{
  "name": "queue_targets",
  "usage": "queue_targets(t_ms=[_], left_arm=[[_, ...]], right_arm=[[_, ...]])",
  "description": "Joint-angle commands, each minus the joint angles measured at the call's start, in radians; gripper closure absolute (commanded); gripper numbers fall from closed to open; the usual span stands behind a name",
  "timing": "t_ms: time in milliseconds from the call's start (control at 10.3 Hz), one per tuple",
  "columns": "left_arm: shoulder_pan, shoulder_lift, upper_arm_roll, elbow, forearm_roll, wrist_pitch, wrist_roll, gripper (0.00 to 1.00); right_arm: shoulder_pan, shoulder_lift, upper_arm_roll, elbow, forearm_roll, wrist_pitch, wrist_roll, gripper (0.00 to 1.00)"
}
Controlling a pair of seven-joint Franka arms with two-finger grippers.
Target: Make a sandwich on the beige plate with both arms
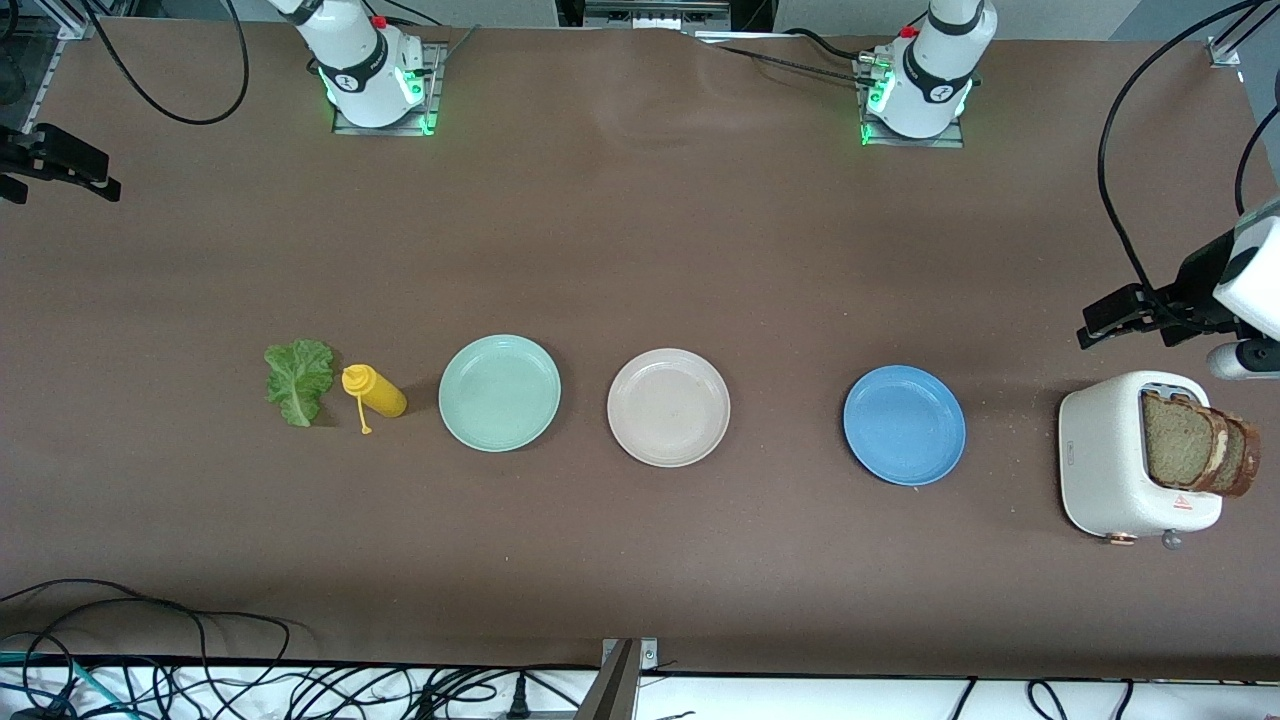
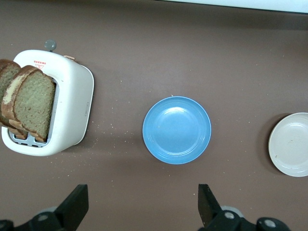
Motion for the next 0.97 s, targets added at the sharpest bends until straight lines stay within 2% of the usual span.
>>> queue_targets(t_ms=[0,290,581,871], left_arm=[[0.003,-0.012,-0.004,-0.008,0.026,-0.003,0.017,0.00],[0.001,-0.008,-0.004,-0.009,0.026,-0.003,0.017,0.00],[0.001,-0.006,-0.004,-0.012,0.026,-0.005,0.017,0.00],[0.001,-0.006,-0.004,-0.012,0.026,-0.006,0.017,0.00]], right_arm=[[-0.002,-0.015,-0.024,-0.004,0.019,0.004,-0.005,0.00],[-0.004,0.001,-0.023,-0.004,0.065,0.018,-0.002,0.00],[-0.007,0.007,-0.073,-0.004,0.125,0.019,-0.014,0.00],[0.001,0.007,-0.067,-0.004,0.130,0.022,-0.006,0.00]])
